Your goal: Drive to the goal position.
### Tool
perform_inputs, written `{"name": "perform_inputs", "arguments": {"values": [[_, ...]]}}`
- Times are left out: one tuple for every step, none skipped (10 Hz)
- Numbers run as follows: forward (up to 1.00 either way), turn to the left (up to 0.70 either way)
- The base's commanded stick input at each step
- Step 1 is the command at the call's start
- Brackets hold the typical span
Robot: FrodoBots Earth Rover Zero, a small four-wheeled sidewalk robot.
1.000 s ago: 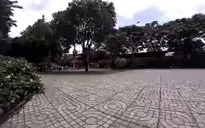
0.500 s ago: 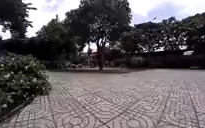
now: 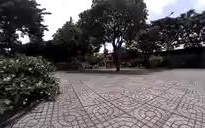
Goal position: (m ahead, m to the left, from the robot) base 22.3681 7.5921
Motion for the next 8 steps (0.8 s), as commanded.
{"name": "perform_inputs", "arguments": {"values": [[1.00, 0.27], [1.00, 0.23], [1.00, 0.00], [1.00, 0.00], [1.00, 0.00], [1.00, 0.00], [1.00, 0.00], [1.00, 0.00]]}}
